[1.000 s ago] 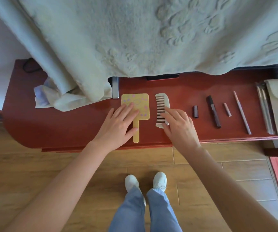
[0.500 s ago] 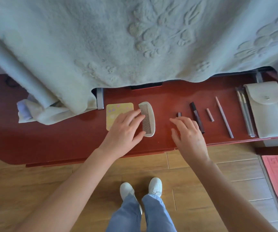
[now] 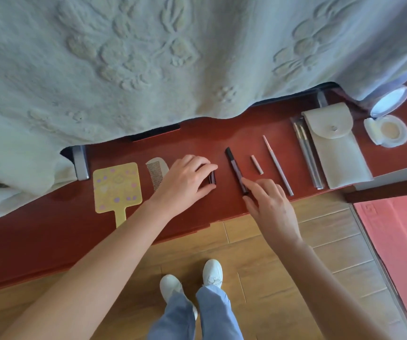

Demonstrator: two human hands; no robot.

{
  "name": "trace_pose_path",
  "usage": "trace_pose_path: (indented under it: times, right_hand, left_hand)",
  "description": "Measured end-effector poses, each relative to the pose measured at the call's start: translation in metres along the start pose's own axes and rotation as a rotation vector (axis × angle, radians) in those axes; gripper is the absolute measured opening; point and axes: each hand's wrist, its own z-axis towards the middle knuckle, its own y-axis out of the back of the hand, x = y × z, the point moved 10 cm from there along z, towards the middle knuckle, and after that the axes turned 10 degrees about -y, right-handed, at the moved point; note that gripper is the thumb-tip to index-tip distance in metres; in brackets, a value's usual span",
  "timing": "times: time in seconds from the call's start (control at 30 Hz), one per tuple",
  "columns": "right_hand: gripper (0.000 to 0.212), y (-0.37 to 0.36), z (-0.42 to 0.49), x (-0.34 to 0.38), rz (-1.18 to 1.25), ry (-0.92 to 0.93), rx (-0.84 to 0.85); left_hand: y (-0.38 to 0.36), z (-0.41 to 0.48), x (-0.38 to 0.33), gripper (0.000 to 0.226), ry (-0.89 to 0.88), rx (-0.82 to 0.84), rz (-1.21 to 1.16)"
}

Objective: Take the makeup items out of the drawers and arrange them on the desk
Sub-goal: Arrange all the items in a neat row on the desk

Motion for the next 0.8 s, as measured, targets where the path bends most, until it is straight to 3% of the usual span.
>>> trace_pose_path:
  times: [0.13, 0.33, 0.8]
  right_hand:
    - [0.032, -0.004, 0.002, 0.009, 0.040, 0.053, -0.022]
    - [0.029, -0.017, 0.003, 0.039, 0.081, 0.111, -0.008]
    - [0.030, -0.033, -0.008, 0.075, 0.138, 0.179, 0.046]
  left_hand:
    - [0.009, -0.007, 0.007, 0.039, 0.015, -0.045, 0.017]
    - [0.021, -0.037, 0.028, 0.057, 0.105, -0.054, 0.068]
    - [0.025, -0.051, 0.031, 0.058, 0.112, -0.064, 0.054]
